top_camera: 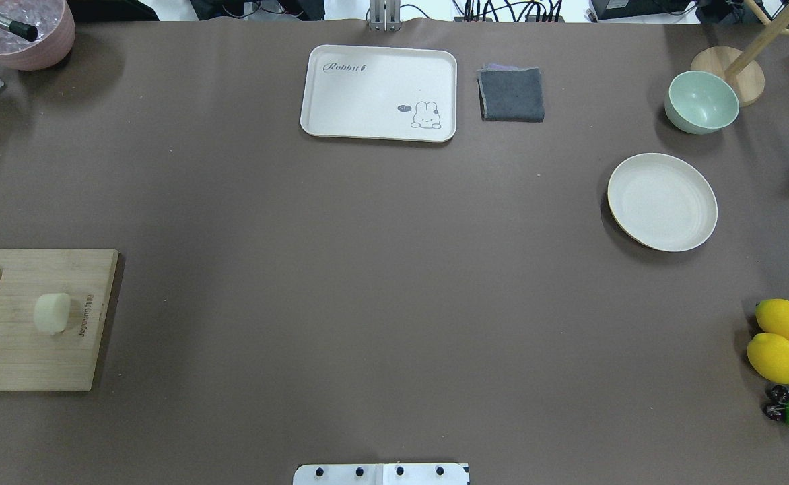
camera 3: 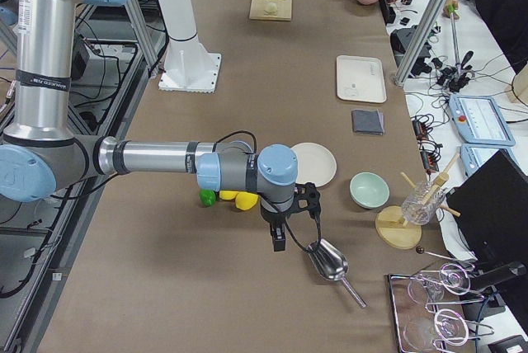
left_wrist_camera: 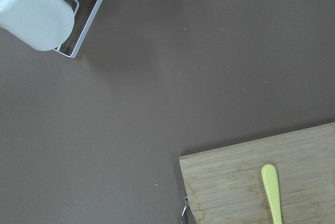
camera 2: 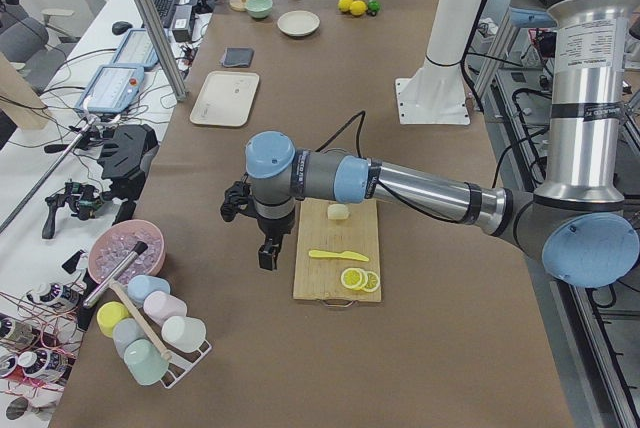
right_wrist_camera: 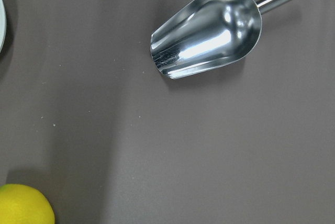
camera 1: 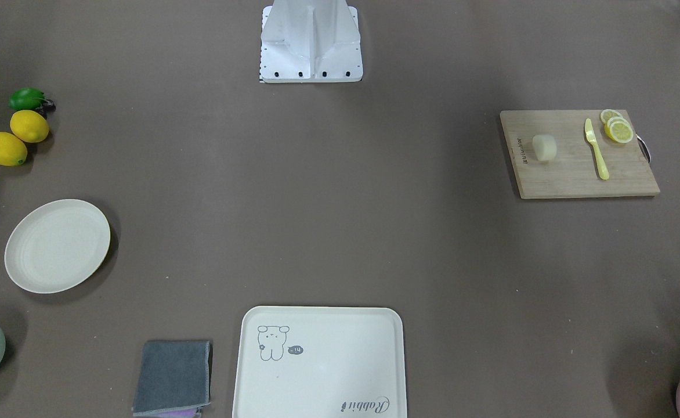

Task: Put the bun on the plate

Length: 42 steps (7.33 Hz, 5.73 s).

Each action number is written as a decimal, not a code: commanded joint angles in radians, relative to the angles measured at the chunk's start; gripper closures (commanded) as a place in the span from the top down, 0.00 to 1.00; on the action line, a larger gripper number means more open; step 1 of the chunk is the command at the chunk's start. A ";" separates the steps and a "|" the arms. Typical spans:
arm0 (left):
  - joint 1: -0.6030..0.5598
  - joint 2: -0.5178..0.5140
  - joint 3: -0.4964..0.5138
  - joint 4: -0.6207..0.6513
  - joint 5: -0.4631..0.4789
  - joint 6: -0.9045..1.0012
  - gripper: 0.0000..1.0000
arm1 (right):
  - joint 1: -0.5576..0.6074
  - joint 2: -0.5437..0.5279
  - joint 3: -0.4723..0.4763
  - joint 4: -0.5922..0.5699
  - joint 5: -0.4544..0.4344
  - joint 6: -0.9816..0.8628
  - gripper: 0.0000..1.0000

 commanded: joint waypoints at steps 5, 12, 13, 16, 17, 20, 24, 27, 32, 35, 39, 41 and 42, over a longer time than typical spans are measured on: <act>0.022 0.011 0.043 -0.120 0.002 -0.007 0.98 | -0.006 0.020 -0.003 0.003 -0.023 0.000 1.00; 0.054 0.002 0.045 -0.160 0.000 -0.038 0.97 | -0.008 0.013 0.000 0.011 0.008 0.000 1.00; 0.056 0.004 0.043 -0.160 0.000 -0.038 0.97 | -0.009 0.013 0.000 0.009 0.009 0.000 1.00; 0.090 0.002 0.040 -0.160 0.002 -0.041 0.97 | -0.026 0.013 -0.002 0.009 0.025 0.002 1.00; 0.090 0.002 0.034 -0.160 0.000 -0.041 0.97 | -0.026 0.011 0.000 0.009 0.031 -0.001 1.00; 0.090 0.010 0.034 -0.160 0.000 -0.039 0.97 | -0.029 0.010 0.003 0.011 0.066 -0.011 1.00; 0.090 0.014 0.014 -0.160 0.000 -0.090 0.98 | -0.079 0.011 -0.005 0.050 0.236 0.026 1.00; 0.091 0.014 0.019 -0.160 0.000 -0.090 0.98 | -0.274 0.043 -0.013 0.313 0.238 0.378 1.00; 0.091 0.014 0.026 -0.160 0.000 -0.096 0.98 | -0.442 0.237 -0.170 0.339 0.091 0.712 0.83; 0.091 0.016 0.022 -0.160 0.000 -0.116 0.98 | -0.448 0.226 -0.262 0.460 0.086 0.733 0.73; 0.090 0.022 0.014 -0.160 0.000 -0.116 0.98 | -0.463 0.240 -0.319 0.528 0.053 0.796 0.70; 0.085 0.023 0.002 -0.160 -0.001 -0.116 0.98 | -0.472 0.240 -0.327 0.566 0.033 0.814 0.67; 0.085 0.023 0.002 -0.160 0.000 -0.116 0.98 | -0.501 0.249 -0.329 0.568 0.029 0.877 0.63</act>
